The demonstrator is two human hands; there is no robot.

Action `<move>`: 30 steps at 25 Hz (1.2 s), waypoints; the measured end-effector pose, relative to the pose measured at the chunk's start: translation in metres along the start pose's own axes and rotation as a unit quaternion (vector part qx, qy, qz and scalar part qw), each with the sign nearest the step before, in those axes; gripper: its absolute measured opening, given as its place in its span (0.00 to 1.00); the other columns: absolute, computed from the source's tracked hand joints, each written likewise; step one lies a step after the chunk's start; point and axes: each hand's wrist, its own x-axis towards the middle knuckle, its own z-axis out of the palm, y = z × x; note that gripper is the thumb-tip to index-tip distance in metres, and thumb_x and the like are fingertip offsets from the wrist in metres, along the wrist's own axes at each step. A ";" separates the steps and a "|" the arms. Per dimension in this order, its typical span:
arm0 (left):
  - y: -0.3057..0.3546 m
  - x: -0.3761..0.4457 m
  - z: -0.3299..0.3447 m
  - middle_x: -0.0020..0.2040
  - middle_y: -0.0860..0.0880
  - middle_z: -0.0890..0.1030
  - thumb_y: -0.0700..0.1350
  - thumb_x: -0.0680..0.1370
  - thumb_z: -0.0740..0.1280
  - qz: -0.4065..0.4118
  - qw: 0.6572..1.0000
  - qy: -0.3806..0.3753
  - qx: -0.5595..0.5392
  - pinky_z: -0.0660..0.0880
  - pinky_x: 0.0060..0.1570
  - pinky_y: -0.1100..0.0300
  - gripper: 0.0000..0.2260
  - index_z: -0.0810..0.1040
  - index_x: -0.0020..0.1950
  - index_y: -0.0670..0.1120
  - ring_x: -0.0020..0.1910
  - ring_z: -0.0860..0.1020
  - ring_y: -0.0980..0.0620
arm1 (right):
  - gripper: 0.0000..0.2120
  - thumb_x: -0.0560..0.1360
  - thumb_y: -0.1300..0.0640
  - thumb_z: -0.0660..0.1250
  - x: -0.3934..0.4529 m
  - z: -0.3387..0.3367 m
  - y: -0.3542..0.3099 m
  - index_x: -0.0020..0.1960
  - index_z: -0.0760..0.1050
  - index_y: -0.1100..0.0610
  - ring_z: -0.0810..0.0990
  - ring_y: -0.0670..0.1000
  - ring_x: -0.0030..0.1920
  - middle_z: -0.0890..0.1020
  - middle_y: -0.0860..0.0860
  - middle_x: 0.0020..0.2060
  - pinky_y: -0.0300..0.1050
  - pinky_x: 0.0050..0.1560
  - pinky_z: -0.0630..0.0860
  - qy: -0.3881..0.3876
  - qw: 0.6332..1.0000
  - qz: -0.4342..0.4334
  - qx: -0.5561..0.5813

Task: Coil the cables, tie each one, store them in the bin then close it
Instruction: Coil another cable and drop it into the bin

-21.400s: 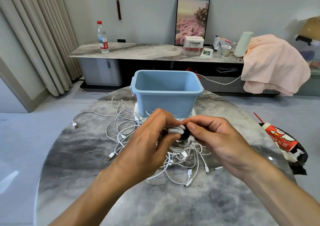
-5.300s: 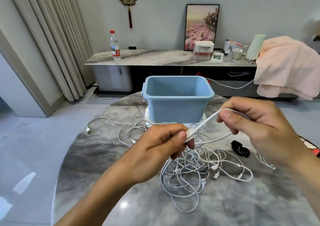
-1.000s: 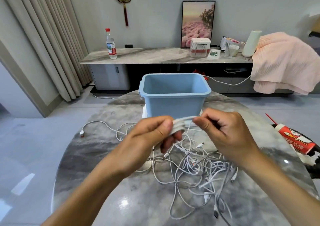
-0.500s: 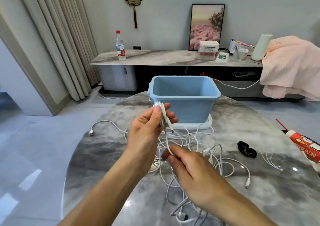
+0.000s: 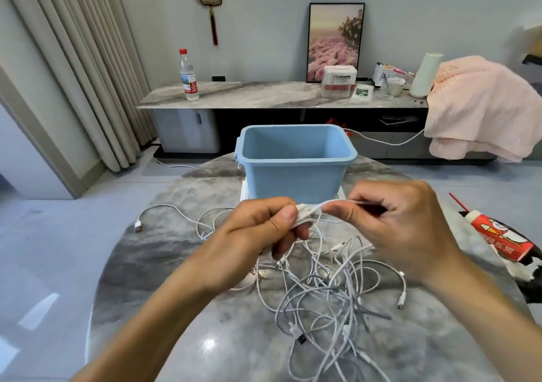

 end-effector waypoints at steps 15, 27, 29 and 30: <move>-0.009 0.008 -0.009 0.41 0.50 0.83 0.42 0.82 0.60 0.014 0.963 0.241 -0.119 0.74 0.51 0.57 0.10 0.80 0.54 0.42 0.42 0.82 0.53 | 0.11 0.83 0.49 0.57 -0.033 0.064 -0.063 0.47 0.72 0.51 0.72 0.47 0.31 0.73 0.44 0.27 0.48 0.35 0.69 -0.204 0.964 0.122 0.117; -0.008 0.001 0.009 0.37 0.42 0.78 0.45 0.82 0.58 0.044 0.993 0.030 0.105 0.73 0.43 0.56 0.15 0.76 0.45 0.35 0.38 0.75 0.46 | 0.10 0.74 0.43 0.66 -0.004 0.001 -0.040 0.40 0.79 0.47 0.69 0.42 0.27 0.76 0.40 0.26 0.43 0.29 0.68 -0.122 0.987 -0.046 -0.088; -0.002 0.001 0.009 0.35 0.48 0.75 0.46 0.82 0.57 0.021 0.996 -0.014 0.087 0.69 0.41 0.64 0.15 0.74 0.41 0.39 0.36 0.73 0.54 | 0.15 0.70 0.37 0.69 0.002 -0.010 -0.029 0.36 0.78 0.49 0.67 0.42 0.26 0.71 0.40 0.24 0.42 0.27 0.65 -0.090 0.991 -0.041 -0.090; 0.000 0.001 0.010 0.34 0.49 0.74 0.46 0.82 0.57 0.009 0.996 -0.033 0.078 0.69 0.40 0.64 0.14 0.74 0.41 0.40 0.36 0.72 0.54 | 0.18 0.69 0.36 0.70 0.003 -0.011 -0.025 0.34 0.76 0.50 0.66 0.43 0.26 0.68 0.40 0.23 0.42 0.27 0.63 -0.091 0.991 -0.039 -0.084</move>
